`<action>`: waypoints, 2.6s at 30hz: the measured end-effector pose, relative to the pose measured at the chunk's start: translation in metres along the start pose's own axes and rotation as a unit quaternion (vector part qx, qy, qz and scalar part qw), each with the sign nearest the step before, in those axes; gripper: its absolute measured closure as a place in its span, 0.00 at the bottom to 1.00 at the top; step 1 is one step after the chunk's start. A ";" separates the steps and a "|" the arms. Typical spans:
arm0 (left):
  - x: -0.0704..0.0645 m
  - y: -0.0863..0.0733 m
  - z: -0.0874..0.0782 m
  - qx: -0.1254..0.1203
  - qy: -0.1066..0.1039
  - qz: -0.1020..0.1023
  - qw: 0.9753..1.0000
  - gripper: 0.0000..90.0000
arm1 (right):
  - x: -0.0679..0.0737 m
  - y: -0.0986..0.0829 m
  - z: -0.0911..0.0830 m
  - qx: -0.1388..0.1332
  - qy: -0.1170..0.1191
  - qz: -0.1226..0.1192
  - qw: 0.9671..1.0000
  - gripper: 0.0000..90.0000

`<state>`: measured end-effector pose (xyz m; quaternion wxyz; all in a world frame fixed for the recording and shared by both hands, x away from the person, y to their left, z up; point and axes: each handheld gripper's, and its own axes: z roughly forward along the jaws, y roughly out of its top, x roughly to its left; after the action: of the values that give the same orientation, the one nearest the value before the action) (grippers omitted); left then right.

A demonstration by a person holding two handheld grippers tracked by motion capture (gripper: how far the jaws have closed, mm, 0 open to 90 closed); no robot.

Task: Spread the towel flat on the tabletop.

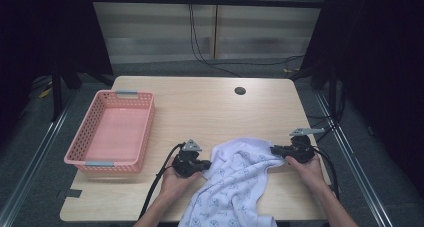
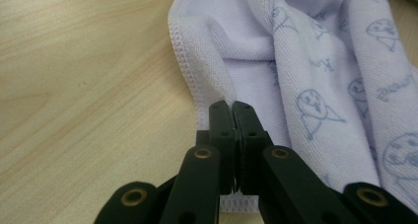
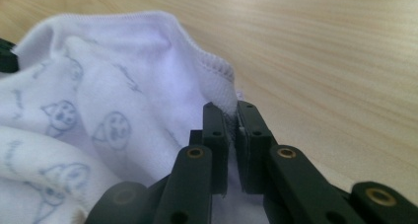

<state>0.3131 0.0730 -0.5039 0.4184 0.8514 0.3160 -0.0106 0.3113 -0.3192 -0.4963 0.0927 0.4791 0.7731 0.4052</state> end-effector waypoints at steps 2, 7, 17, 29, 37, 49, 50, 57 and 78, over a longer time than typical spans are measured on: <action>0.002 0.000 -0.003 -0.006 -0.002 -0.008 1.000 0.99 | 0.000 0.003 -0.006 -0.012 0.001 0.005 1.000 0.94; 0.010 0.013 -0.038 -0.046 0.004 -0.021 0.999 0.99 | 0.000 0.021 -0.028 -0.065 0.011 0.015 0.998 0.94; 0.029 0.070 -0.134 -0.138 0.058 0.012 0.989 0.99 | 0.018 0.079 -0.060 -0.137 0.030 -0.016 0.990 0.94; 0.050 0.133 -0.201 -0.219 0.100 0.016 0.971 0.99 | 0.047 0.169 -0.075 -0.183 0.015 -0.072 0.980 0.94; 0.081 0.154 -0.193 -0.201 0.124 0.006 0.972 0.98 | 0.043 0.211 -0.064 -0.189 -0.002 -0.075 0.979 0.93; 0.096 0.122 -0.130 -0.143 0.106 -0.027 0.984 0.73 | -0.007 0.173 -0.005 -0.099 -0.075 -0.028 0.992 0.69; 0.091 0.119 -0.128 -0.143 0.092 -0.022 0.985 0.73 | -0.006 0.167 -0.007 -0.099 -0.070 -0.030 0.992 0.68; 0.034 0.075 -0.117 -0.106 0.033 0.012 0.994 0.75 | 0.024 0.109 -0.030 -0.086 -0.018 -0.059 0.994 0.63; 0.004 -0.061 -0.080 0.038 0.031 0.006 0.999 0.96 | 0.078 -0.034 -0.008 0.062 0.009 -0.130 0.990 0.72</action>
<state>0.2633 0.1601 -0.4958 0.3760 0.8685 0.3229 0.0061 0.2436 -0.2676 -0.4961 0.1079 0.3760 0.8533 0.3449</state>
